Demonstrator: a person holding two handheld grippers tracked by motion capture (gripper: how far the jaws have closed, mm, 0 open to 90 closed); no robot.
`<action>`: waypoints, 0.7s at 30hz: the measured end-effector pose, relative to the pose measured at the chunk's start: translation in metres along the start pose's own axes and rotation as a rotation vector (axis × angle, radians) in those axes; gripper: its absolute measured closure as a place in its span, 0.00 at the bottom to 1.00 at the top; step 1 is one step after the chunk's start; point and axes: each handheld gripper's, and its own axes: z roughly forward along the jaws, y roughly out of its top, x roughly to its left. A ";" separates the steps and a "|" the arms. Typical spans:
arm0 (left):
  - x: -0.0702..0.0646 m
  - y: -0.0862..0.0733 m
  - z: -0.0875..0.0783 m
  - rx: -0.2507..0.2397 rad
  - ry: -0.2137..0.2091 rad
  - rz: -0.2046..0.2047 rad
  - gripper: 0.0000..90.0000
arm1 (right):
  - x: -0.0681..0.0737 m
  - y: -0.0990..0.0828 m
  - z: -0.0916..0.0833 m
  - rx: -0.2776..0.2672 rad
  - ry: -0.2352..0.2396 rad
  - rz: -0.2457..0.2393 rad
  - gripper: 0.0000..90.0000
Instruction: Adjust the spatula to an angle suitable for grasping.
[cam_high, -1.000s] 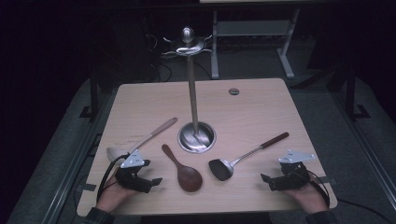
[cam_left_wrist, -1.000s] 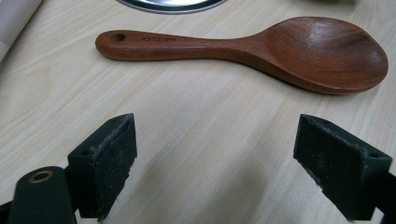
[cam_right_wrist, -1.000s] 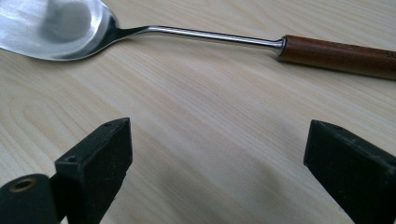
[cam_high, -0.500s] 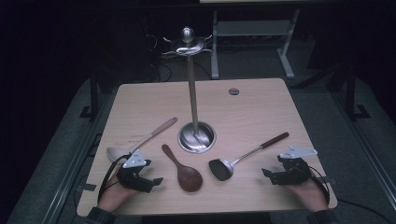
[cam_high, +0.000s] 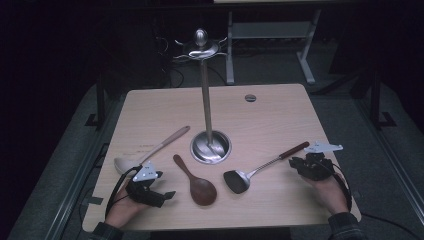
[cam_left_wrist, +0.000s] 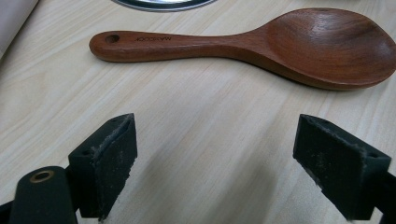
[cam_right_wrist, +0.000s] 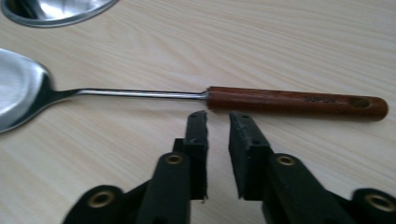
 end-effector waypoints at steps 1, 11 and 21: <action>0.000 0.000 0.000 0.000 0.000 0.000 0.15 | 0.000 0.000 0.000 0.000 0.000 0.000 0.88; 0.000 0.000 0.000 0.014 0.002 0.014 0.15 | -0.019 0.003 0.012 0.023 -0.066 0.004 1.00; 0.001 0.000 0.000 0.009 0.002 0.012 0.15 | -0.034 0.006 0.026 0.027 -0.086 0.054 1.00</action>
